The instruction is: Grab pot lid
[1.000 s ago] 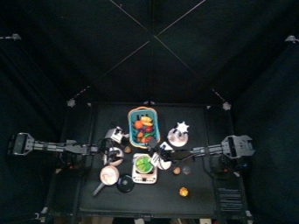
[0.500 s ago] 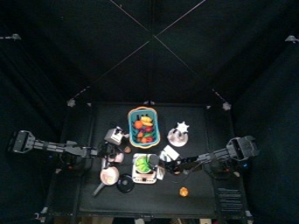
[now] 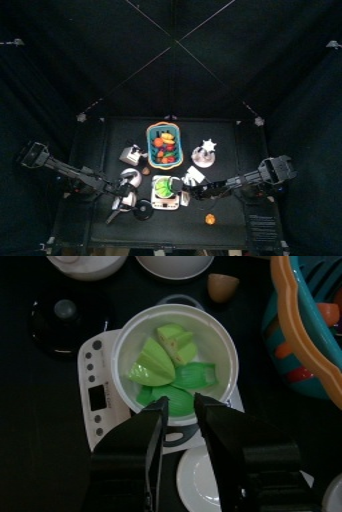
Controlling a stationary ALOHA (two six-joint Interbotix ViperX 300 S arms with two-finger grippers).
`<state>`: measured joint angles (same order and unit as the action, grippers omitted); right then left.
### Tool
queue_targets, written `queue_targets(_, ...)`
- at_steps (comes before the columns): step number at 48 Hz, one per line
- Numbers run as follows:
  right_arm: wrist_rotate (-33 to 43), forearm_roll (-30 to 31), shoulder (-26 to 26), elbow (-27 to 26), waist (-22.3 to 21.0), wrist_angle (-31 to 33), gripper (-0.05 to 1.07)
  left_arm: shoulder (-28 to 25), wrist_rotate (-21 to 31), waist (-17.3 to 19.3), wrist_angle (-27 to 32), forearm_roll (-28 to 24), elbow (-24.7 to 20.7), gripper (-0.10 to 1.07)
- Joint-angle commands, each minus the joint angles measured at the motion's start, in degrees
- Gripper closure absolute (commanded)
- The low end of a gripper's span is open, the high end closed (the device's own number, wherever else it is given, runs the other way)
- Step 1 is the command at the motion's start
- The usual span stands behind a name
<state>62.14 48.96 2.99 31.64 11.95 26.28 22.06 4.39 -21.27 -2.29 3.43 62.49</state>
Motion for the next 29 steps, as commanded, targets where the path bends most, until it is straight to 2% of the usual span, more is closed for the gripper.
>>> queue_targets(1, 0.2, 0.1, 2.6, 0.2, -0.5, 0.2, 0.34, -3.7, 0.2, -0.1, -0.1, 0.3, -2.3, -0.01)
queue_targets(20, 0.2, -2.0, 3.8, 2.8, -1.8, 0.4, 0.34, -14.8, 0.5, -1.1, -1.5, 1.7, -5.9, 0.0)
queue_targets(29, 0.2, -2.3, 3.8, 3.1, -1.9, 0.4, 0.34, -17.9, 0.5, -2.3, -1.8, 2.8, -7.3, 0.0)
